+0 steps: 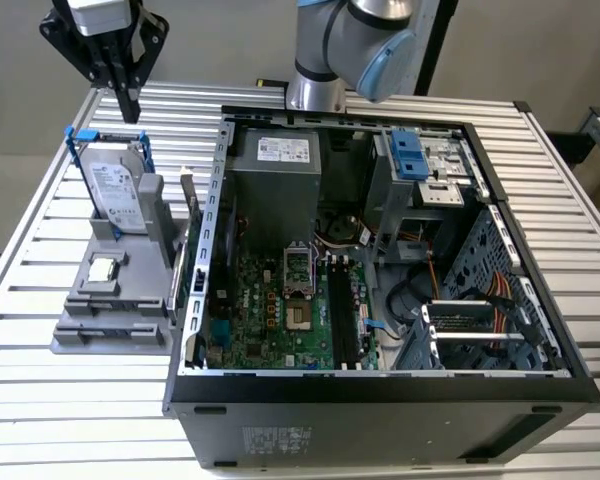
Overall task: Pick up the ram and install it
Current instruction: 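Reach for the ram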
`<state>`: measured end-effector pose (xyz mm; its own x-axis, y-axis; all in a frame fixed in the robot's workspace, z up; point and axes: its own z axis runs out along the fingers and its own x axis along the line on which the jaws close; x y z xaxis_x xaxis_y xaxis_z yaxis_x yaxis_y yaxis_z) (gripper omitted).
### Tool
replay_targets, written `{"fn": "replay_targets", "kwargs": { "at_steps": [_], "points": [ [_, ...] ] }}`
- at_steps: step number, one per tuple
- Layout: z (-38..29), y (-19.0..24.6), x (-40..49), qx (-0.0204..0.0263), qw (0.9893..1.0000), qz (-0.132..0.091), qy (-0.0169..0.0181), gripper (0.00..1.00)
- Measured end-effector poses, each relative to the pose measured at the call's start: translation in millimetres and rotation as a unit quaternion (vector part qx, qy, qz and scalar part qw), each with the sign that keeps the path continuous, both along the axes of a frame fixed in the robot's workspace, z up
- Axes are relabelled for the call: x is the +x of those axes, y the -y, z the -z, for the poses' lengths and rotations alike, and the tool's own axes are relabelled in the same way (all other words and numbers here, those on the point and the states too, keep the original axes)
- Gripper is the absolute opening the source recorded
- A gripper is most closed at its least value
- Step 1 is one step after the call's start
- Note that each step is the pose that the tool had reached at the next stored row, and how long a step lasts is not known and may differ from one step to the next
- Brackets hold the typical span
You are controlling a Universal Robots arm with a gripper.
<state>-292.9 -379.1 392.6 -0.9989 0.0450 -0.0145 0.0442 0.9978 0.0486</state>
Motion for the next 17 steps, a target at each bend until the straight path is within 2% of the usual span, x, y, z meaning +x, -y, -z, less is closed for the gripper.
{"fn": "replay_targets", "kwargs": {
  "at_steps": [17],
  "points": [
    [0.0,-4.2,-14.9,0.0,1.0,0.0,0.0,0.0]
  ]
}}
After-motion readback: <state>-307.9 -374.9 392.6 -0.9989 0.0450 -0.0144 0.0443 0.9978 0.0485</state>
